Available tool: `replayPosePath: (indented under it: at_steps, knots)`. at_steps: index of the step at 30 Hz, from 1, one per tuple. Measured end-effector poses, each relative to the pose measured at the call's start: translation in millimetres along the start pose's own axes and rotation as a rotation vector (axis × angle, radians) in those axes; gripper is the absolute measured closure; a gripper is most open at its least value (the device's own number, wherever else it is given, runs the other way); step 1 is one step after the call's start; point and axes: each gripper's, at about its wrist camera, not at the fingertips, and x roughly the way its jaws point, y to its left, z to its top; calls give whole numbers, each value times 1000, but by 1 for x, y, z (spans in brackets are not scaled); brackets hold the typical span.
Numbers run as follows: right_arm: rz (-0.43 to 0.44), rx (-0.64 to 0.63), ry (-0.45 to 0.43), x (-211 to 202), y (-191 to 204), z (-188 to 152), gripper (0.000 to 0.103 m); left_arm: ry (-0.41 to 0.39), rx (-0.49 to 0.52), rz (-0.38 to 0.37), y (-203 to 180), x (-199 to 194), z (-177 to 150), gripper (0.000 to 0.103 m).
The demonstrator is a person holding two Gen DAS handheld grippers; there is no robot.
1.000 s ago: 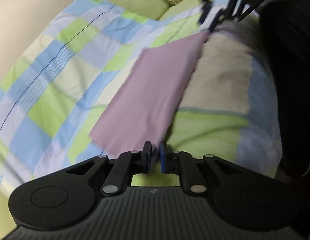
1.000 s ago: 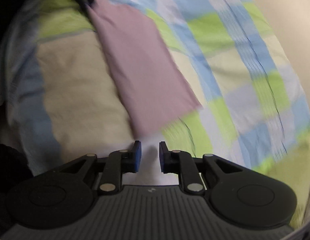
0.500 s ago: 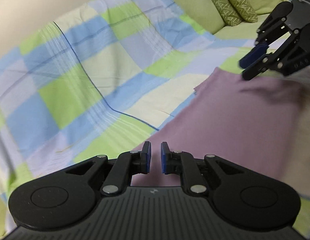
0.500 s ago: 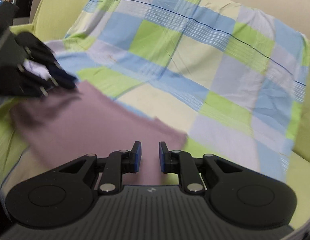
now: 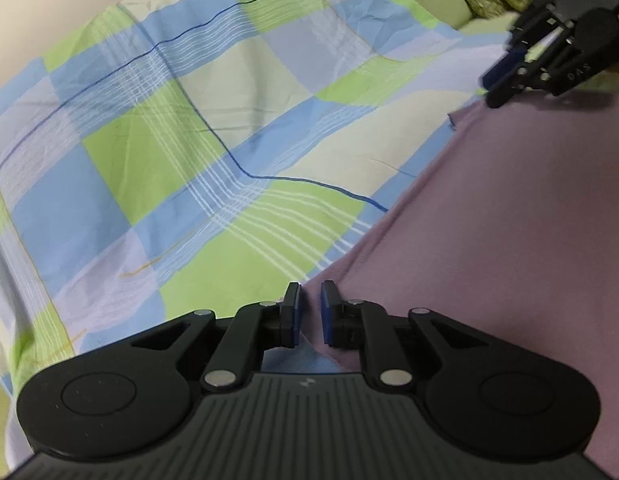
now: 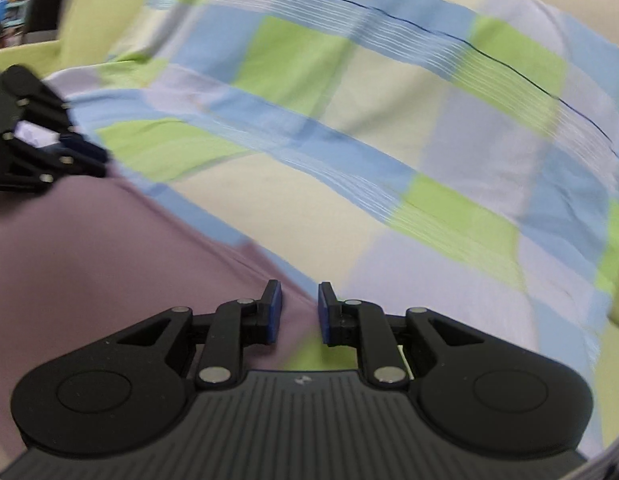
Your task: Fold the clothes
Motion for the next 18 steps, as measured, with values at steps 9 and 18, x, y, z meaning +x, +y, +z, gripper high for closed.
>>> replayPosePath:
  at_steps: [9,18]
  knots:
    - [76,-45,-57,-4,52,23,87,-47,21,-96,-32,-12,42,87]
    - [24,53,-23,10,8,6,83,-1,120,-23,-24,14,16,87]
